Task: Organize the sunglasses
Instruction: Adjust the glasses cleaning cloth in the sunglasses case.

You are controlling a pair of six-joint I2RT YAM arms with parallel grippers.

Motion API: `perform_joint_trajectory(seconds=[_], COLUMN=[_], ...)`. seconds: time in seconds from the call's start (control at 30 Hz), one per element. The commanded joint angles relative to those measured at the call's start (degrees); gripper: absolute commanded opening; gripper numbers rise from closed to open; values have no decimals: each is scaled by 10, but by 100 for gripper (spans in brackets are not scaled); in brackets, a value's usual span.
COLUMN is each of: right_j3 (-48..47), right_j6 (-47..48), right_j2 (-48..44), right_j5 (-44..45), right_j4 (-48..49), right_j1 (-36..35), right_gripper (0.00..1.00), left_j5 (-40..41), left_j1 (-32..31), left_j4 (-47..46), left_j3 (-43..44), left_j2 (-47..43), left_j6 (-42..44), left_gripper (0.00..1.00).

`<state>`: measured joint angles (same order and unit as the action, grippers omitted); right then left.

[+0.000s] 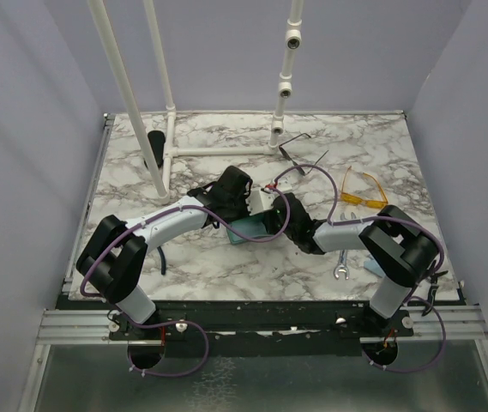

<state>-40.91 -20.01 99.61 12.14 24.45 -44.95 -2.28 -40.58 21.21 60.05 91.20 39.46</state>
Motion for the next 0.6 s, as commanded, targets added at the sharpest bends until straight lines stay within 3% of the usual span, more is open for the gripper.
perform_joint_trajectory(seconds=[0.0,0.23,0.57], right_j3=[34,-14,-25], right_j6=[-1,8,-30], right_j2=[2,-66,-73], right_j5=[-47,-10,-15], right_j4=[-99,-182,-228], right_j1=[-4,-3,-3], right_gripper=[30,37,42], left_j5=[-22,-22,-23], left_j1=[-5,-5,-5], left_j4=[-8,-8,-8], left_j3=[-2,-5,-9], left_j2=[-4,-1,-6], left_j6=[0,0,4], left_gripper=[0,0,0])
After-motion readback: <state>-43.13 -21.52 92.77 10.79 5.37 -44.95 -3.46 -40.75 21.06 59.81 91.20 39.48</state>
